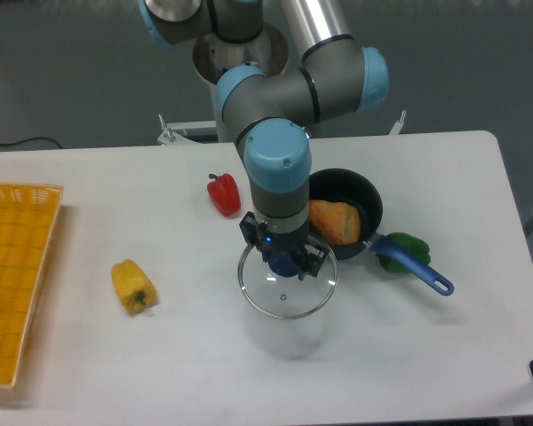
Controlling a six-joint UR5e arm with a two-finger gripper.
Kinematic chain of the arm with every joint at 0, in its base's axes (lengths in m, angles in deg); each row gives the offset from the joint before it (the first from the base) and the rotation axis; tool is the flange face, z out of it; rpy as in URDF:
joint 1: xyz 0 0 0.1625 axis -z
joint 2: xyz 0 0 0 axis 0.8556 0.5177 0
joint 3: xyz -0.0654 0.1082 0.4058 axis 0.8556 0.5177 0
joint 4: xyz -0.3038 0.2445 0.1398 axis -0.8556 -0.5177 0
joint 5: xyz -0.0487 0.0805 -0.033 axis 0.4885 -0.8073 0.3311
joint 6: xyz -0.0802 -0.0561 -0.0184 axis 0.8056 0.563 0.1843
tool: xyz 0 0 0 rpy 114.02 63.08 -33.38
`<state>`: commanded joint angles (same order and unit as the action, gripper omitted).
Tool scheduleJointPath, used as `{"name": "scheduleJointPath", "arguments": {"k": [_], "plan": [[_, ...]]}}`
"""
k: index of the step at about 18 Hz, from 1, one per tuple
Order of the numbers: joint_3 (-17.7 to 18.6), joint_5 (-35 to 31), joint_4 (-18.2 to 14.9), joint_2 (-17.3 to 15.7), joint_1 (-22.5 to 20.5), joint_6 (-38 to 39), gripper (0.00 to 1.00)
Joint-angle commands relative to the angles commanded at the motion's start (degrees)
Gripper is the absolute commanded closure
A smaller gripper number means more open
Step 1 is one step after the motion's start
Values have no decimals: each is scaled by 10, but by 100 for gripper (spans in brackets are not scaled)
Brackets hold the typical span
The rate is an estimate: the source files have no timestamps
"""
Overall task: Close the pot lid
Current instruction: 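Hold the glass lid by its blue knob with the gripper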
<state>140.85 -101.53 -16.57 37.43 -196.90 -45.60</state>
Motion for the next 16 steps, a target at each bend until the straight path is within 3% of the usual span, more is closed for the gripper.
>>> {"name": "scheduleJointPath", "arguments": {"k": [6, 16], "plan": [[-2, -1, -2, -1, -3, -2, 40], [34, -5, -4, -19, -21, -122, 40]]}}
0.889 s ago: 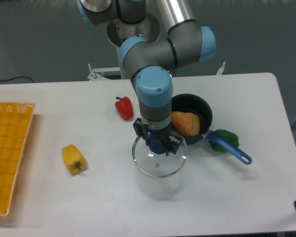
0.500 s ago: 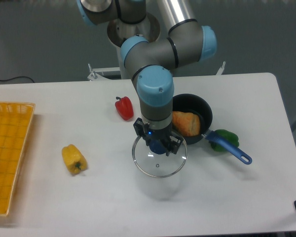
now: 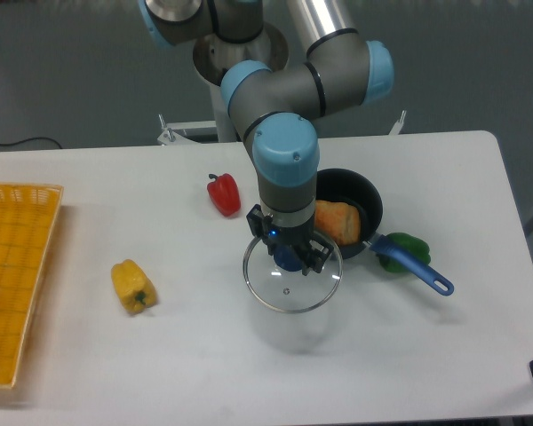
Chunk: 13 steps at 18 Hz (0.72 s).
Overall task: Close the pot lid
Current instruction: 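Hold the glass lid by its blue knob with the gripper, then carry the glass lid over the dark saucepan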
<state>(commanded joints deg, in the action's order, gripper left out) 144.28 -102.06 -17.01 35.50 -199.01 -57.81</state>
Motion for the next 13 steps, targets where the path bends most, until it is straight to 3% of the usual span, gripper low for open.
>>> {"name": "scheduleJointPath", "arguments": {"k": [13], "plan": [[54, 4, 1, -32, -50, -162, 40]]}}
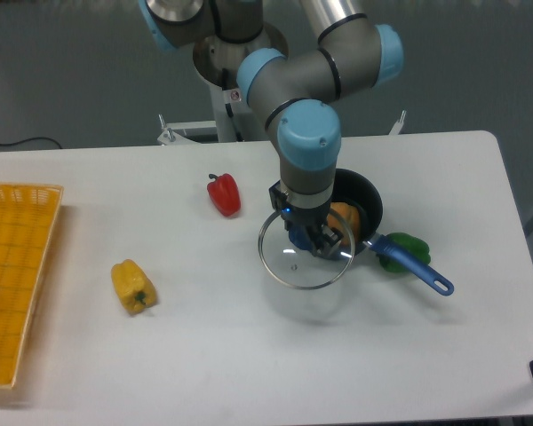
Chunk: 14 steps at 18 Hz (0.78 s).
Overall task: Close the pot lid
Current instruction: 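Carry the glass lid over the dark saucepan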
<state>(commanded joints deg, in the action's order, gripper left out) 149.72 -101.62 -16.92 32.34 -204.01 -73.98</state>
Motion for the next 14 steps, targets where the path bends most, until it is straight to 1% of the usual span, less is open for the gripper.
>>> {"name": "scheduleJointPath", "arguments": {"k": [4, 6, 12, 14], "plan": [[17, 1, -1, -18, -15, -33, 40], [21, 1, -1, -20, -24, -56, 40], [48, 5, -3, -37, -53, -148, 40], [50, 13, -3, -42, -62, -170, 40]]}}
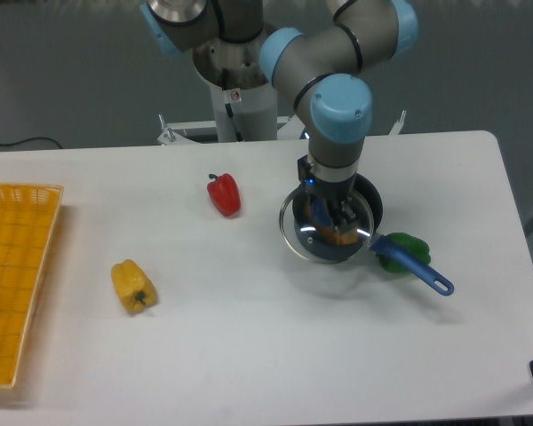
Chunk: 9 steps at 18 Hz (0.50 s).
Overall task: Close the pot lid
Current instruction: 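Carry the glass lid over the dark saucepan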
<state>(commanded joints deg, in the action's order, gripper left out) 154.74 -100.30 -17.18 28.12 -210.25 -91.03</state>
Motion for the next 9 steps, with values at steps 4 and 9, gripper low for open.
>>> {"name": "scheduleJointPath", "arguments": {"k": [4, 9], "plan": [[1, 32, -13, -2, -23, -48, 40], [4, 32, -22, -8, -33, -79, 40]]}}
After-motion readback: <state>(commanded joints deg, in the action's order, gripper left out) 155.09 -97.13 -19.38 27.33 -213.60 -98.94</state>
